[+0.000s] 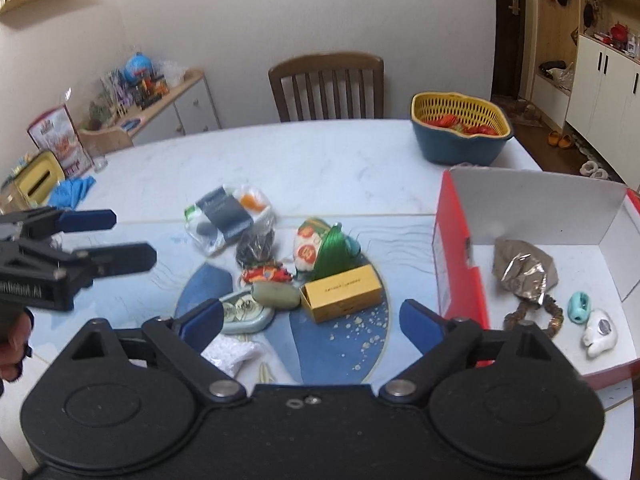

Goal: Organize objects
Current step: 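Withdraw both tools from the box toward the remaining items, then close the left tool on the white plastic bag while the right tool grasps the yellow box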

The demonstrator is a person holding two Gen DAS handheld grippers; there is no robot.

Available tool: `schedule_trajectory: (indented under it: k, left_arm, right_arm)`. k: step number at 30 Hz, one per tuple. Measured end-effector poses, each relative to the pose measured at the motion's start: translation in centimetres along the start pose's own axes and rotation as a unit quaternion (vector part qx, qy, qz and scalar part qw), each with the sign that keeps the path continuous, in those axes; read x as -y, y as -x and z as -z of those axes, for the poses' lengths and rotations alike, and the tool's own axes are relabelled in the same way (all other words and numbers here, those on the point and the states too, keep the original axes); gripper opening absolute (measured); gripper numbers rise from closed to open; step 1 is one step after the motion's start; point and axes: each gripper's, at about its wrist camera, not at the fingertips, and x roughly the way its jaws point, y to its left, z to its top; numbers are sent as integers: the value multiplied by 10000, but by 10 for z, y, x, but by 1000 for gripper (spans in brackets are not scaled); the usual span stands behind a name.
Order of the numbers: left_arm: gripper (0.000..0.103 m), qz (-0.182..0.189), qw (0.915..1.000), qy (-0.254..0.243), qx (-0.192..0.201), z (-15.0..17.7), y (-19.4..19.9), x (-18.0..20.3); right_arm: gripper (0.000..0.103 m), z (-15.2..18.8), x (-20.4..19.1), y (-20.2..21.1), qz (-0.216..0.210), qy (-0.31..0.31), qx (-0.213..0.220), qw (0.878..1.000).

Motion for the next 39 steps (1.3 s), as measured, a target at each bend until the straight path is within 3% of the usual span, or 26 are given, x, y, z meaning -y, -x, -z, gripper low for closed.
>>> schedule_trajectory:
  k: [17,29,38,39]
  left_arm:
    - [102,-595,9972,-261,-375,-10,-97,-72]
    - [98,-372,9970,-426,-525,-20,-141,-87]
    - [78,-176,9962,-327,-782,-16,-160,-91]
    - [72,-154,9963,-316,-784,-16,-161,-91]
  right_arm:
    - [82,-18,1,-86,755,-385,-452,9954]
    - [76,-26,9,-134,1172,-743,-813,9870]
    - [62,-10,17,-143,1179,-886,-1168,9821]
    - [60,-8,18,-142,1176,-896,-1166,9821]
